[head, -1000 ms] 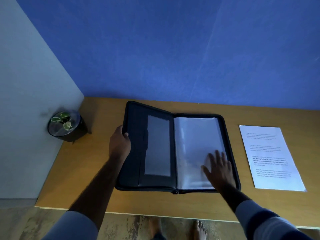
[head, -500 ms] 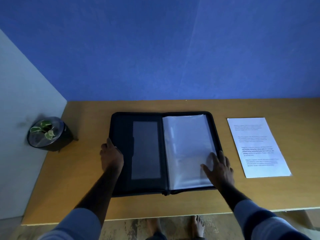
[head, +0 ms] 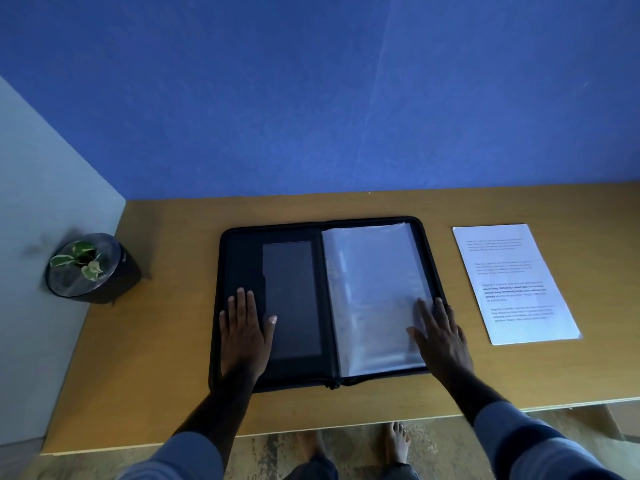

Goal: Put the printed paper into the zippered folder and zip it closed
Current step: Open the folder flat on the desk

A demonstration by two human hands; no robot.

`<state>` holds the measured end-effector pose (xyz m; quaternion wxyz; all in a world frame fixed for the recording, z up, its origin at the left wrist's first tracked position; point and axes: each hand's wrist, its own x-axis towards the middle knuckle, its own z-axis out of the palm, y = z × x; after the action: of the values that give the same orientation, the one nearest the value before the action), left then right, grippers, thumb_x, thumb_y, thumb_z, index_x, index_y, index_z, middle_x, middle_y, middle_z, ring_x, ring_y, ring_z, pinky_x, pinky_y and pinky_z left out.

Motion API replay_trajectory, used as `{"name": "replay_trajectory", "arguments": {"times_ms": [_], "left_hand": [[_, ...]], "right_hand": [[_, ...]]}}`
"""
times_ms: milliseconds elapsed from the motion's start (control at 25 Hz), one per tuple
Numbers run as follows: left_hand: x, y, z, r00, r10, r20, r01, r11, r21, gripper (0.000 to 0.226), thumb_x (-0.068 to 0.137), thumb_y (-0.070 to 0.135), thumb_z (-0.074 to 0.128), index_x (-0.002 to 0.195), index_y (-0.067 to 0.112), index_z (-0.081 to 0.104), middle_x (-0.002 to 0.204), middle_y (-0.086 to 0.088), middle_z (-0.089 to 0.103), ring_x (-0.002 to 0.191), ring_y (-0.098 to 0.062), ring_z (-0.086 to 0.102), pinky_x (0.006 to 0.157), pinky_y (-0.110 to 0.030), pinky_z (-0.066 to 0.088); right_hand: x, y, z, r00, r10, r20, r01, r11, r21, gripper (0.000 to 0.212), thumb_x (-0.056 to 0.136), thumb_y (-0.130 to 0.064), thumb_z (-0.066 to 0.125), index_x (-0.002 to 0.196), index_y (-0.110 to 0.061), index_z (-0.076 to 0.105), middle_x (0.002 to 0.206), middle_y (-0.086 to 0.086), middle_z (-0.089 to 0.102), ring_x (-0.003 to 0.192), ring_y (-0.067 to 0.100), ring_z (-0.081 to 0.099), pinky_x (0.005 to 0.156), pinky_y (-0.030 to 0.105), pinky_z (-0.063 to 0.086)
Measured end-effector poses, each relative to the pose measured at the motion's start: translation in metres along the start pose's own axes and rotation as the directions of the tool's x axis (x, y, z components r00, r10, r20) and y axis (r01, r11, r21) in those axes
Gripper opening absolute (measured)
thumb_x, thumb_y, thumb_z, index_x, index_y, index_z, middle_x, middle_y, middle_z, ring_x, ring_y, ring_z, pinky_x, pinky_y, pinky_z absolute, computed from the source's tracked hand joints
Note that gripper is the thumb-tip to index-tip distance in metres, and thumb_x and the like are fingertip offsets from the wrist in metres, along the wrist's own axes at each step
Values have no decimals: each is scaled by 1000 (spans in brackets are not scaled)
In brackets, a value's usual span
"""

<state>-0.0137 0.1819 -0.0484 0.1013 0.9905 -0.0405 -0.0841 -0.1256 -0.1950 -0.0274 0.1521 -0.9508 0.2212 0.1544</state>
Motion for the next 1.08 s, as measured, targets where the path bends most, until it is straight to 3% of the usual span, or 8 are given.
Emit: {"name": "replay_trajectory", "arguments": {"times_ms": [640, 1080], "left_hand": [[-17, -9, 1, 1000, -4, 29, 4, 1000, 23, 87, 95, 65, 8, 160, 8, 5, 169, -10, 1, 156, -28, 3, 127, -48, 8], [-21, 1, -3, 999, -44, 28, 45, 999, -18, 92, 92, 66, 6, 160, 5, 12, 169, -13, 7, 156, -32, 7, 126, -51, 9]], "right_hand": [[-17, 17, 13, 999, -47, -14, 46, 999, -16, 70, 101, -63, 29, 154, -44, -14, 167, -2, -19, 154, 21, -17, 124, 43, 13], [-22, 15, 7, 999, -48, 8, 48, 999, 8, 71, 102, -59, 34, 160, -38, 0, 170, -3, -14, 156, 21, -14, 124, 45, 15]]}}
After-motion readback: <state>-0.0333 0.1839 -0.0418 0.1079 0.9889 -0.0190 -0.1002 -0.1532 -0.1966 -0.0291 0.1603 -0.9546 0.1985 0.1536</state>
